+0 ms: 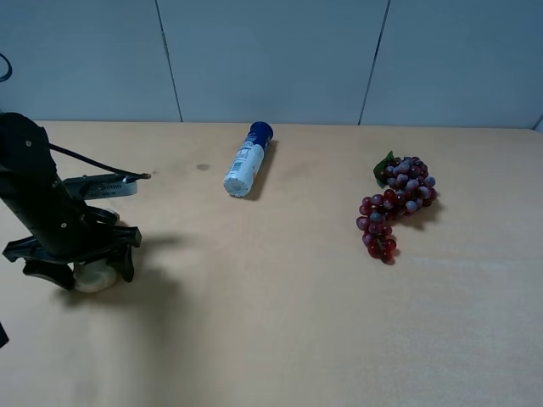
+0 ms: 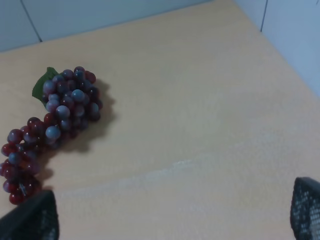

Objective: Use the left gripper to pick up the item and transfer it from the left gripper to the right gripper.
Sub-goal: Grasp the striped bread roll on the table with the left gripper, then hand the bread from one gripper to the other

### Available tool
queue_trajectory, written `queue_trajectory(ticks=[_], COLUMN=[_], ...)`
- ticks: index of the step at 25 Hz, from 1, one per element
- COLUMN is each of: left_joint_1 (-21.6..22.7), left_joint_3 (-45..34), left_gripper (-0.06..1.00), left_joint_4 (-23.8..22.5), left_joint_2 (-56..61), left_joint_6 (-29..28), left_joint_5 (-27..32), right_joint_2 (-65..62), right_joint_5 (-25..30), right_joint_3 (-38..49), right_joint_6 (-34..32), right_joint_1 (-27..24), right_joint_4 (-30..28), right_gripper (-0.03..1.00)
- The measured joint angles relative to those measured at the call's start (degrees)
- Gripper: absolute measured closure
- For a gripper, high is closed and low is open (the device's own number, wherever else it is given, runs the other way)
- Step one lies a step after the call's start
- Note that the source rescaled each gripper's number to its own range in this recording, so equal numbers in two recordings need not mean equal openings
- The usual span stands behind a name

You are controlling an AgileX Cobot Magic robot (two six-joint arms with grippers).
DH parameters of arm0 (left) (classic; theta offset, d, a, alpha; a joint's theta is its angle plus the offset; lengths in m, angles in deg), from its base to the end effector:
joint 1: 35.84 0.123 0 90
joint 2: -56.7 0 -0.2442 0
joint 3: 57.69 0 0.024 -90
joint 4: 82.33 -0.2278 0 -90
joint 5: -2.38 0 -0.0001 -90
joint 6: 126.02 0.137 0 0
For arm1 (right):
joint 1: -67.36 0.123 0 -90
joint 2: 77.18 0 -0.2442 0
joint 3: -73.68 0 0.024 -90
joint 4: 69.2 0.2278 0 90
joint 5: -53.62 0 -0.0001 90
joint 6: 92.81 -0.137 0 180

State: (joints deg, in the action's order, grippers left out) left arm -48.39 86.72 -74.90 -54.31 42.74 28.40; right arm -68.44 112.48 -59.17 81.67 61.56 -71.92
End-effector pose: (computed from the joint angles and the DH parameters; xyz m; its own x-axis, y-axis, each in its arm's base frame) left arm 0.2432 -0.0621 0.0384 -0.9896 -0.0945 -0.1080 -0.0844 0.9920 -0.0940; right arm 0.0572 -0.0114 0.2504 -0.4051 0.1132 -0.9072 0.1672 0.9848 0.0482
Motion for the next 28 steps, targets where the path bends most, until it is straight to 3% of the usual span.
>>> queue_trajectory(ticks=[5,8,20,28], left_joint_1=[0.00,0.00,0.00,0.00], left_joint_3=[0.00,0.00,3.51,17.23], left_gripper=[0.58,0.70,0.82,0.85], left_joint_4=[0.05,0.05,0.05,0.05], left_joint_2=[0.00,0.00,5.46,11.22], left_joint_6=[0.00,0.00,1.04,11.24], left_joint_5=[0.00,0.25,10.30,23.98], right_joint_2=[0.00,0.00,0.00,0.00], right_joint_5=[0.00,0.00,0.00,0.00], right_joint_3=[0.00,0.00,0.00,0.00], right_joint_6=[0.00,0.00,0.00,0.00], right_joint_1=[0.00,0.00,0.00,0.00], right_joint_4=[0.00,0.00,0.00,0.00], right_gripper=[-0.03,-0.03,-0.03,-0.03])
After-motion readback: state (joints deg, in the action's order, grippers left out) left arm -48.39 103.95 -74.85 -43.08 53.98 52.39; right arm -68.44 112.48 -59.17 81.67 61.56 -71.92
